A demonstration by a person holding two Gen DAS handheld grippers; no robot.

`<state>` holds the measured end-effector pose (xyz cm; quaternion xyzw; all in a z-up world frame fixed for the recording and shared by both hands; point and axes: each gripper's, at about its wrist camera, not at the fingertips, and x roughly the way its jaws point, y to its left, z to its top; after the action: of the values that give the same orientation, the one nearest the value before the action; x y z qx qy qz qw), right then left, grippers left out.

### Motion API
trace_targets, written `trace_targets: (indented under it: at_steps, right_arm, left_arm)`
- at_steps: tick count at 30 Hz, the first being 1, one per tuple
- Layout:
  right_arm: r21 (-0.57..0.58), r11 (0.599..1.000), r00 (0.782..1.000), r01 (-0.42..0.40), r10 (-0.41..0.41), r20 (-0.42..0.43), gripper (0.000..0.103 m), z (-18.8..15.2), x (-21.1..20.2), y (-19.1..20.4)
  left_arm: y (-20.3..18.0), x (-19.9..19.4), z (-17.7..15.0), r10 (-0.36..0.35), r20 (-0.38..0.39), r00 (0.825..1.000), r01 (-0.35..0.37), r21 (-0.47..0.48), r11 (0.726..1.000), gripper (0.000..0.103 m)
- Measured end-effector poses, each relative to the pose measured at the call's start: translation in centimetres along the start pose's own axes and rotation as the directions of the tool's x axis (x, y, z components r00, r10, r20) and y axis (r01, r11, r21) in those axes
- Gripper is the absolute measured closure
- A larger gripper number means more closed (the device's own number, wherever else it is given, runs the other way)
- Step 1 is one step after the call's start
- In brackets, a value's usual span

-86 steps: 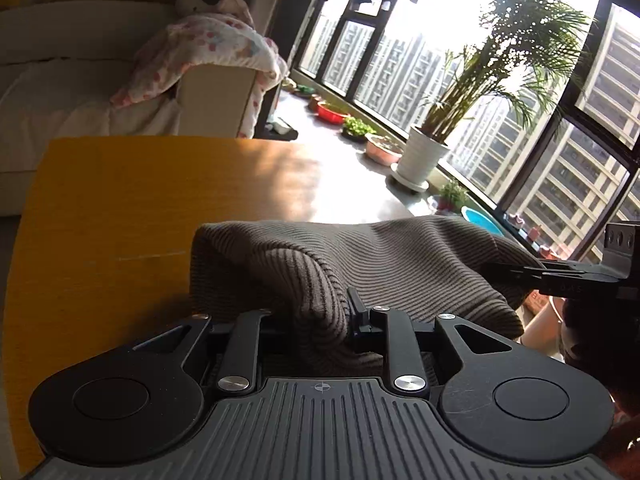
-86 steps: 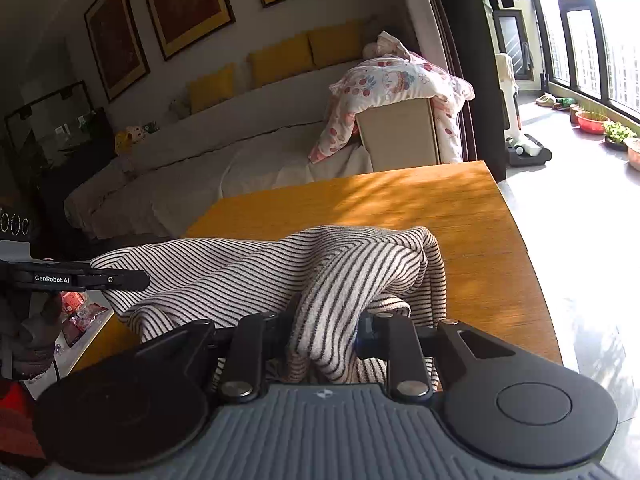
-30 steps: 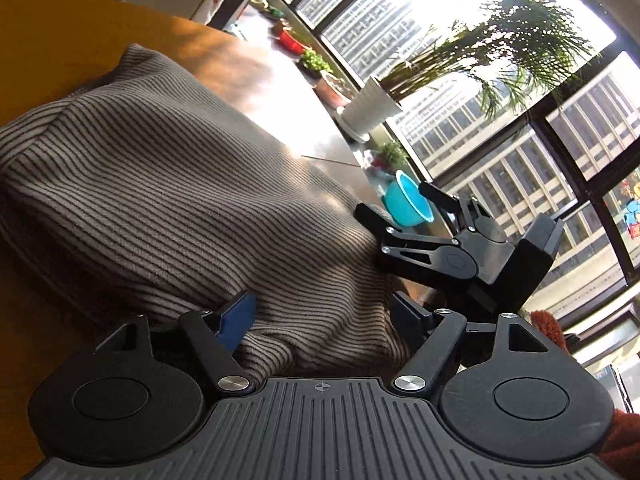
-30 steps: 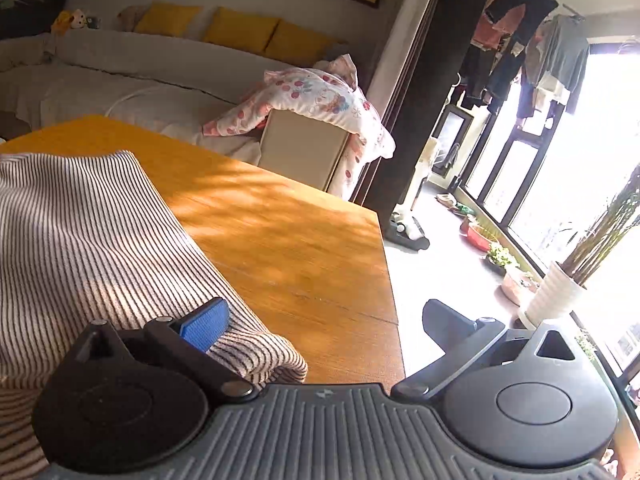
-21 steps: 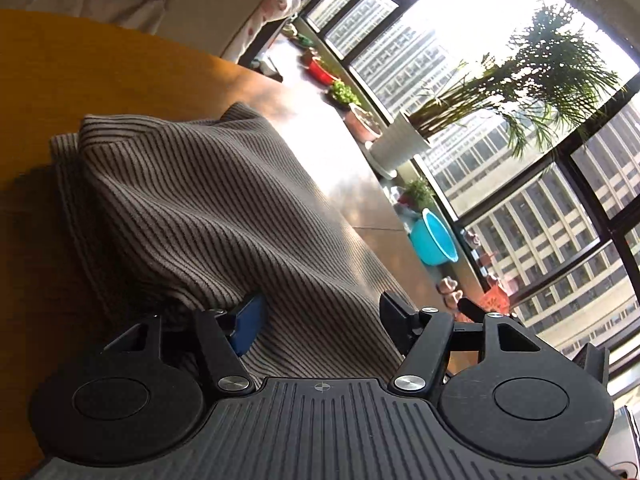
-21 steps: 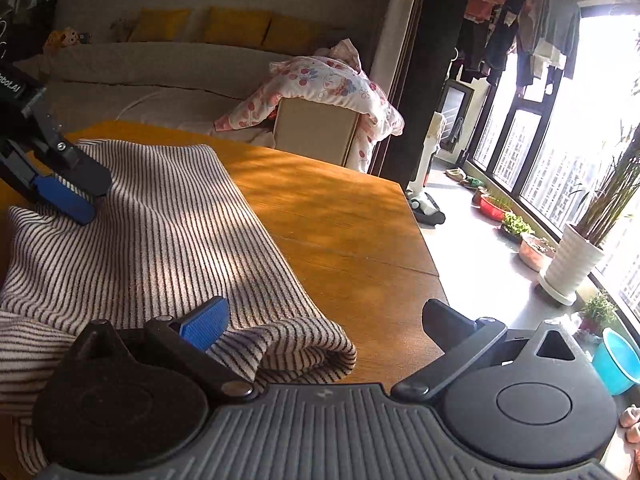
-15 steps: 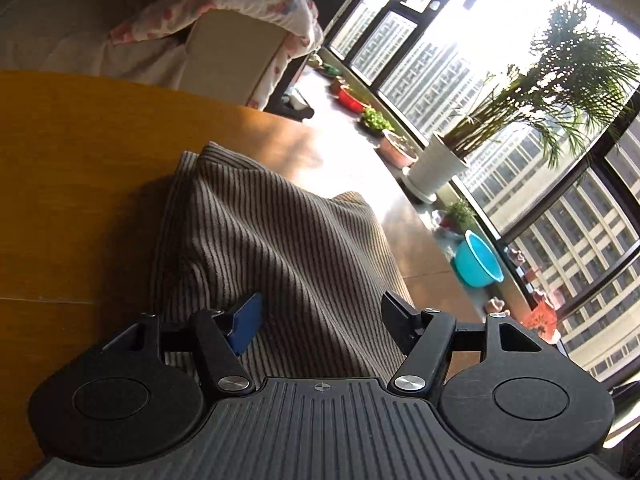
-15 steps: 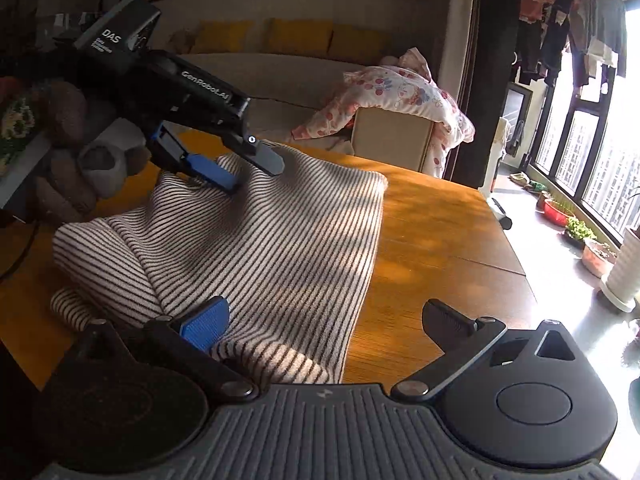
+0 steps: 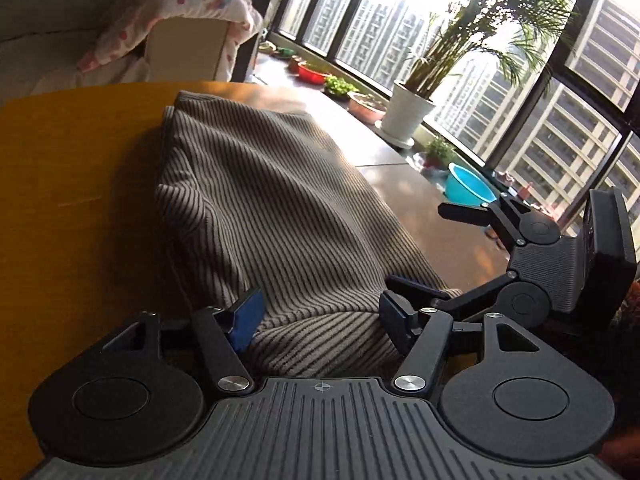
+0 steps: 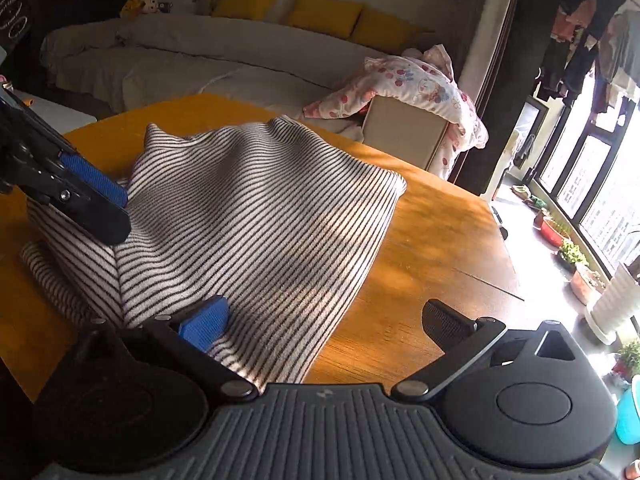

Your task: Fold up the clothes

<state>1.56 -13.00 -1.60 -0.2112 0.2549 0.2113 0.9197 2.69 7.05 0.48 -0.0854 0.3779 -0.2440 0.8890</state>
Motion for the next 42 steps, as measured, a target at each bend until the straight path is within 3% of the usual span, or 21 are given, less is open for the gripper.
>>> trace_targets:
  at_steps: [3,7,12,15,16,18,20,22,25,30,34,39,42]
  right_arm:
    - [-0.007,1.000,1.000,0.003,-0.003,-0.004,0.000,0.0,0.0,0.0]
    - [-0.010,1.000,1.000,0.006,-0.006,0.009,0.000,-0.1,0.1,-0.2]
    - [0.051,0.999,0.999,-0.014,0.012,0.050,0.000,0.4,-0.6,-1.3]
    - [0.069,0.993,0.989,-0.091,0.083,0.119,0.001,0.8,-2.5,-1.6]
    - [0.058,0.992,0.984,-0.114,0.105,0.142,0.005,0.9,-3.2,-1.4]
    - [0.013,0.985,0.973,-0.173,0.168,0.157,0.035,0.9,-4.4,-0.4]
    - [-0.032,0.967,0.954,-0.254,0.256,0.159,0.042,0.8,-5.4,0.9]
    - [-0.091,0.951,0.940,-0.297,0.308,0.150,0.042,0.4,-5.8,2.7]
    - [-0.196,0.950,0.950,-0.244,0.275,0.146,0.042,-0.2,-5.1,5.3]
    - [-0.248,0.948,0.952,-0.199,0.247,0.181,0.076,0.6,-5.0,5.0]
    - [-0.323,0.935,0.952,-0.147,0.223,0.211,0.082,1.3,-6.9,4.1]
    - [-0.438,0.886,0.968,-0.152,0.224,0.116,0.082,-1.7,-5.7,5.9]
    - [-0.428,0.891,0.965,-0.151,0.226,0.131,0.082,-2.3,-5.7,6.0]
  left_arm:
    - [-1.0,-0.6,-0.3,0.017,0.007,1.000,-0.018,0.056,0.998,0.029]
    - [0.0,-2.7,-0.1,-0.016,0.059,0.998,0.018,-0.026,0.999,0.027]
    - [1.2,-4.3,-0.9,0.041,0.070,0.997,-0.035,-0.087,0.996,0.027]
    - [2.1,-3.7,-1.3,0.001,0.047,0.999,0.006,-0.153,0.988,0.028]
    - [2.2,-3.2,-1.3,-0.005,0.036,0.999,0.011,-0.163,0.987,0.030]
    - [2.2,-2.1,-1.4,-0.012,0.015,1.000,0.014,-0.178,0.984,0.034]
    - [2.2,-1.5,-1.3,-0.005,0.013,1.000,0.008,-0.194,0.981,0.039]
    - [2.3,-1.5,-0.8,-0.006,0.024,1.000,0.011,-0.204,0.979,0.050]
    - [2.3,-1.9,-0.3,-0.006,0.035,0.999,0.013,-0.208,0.978,0.060]
    - [1.8,-3.2,0.6,-0.046,0.081,0.996,0.061,-0.200,0.978,0.065]
    - [0.7,-3.5,0.9,-0.072,0.095,0.993,0.087,-0.167,0.982,0.065]
    - [1.1,-0.8,-1.4,0.004,-0.050,0.999,-0.011,-0.155,0.988,0.063]
    - [1.2,-1.1,-1.6,0.017,-0.044,0.999,-0.023,-0.130,0.991,0.060]
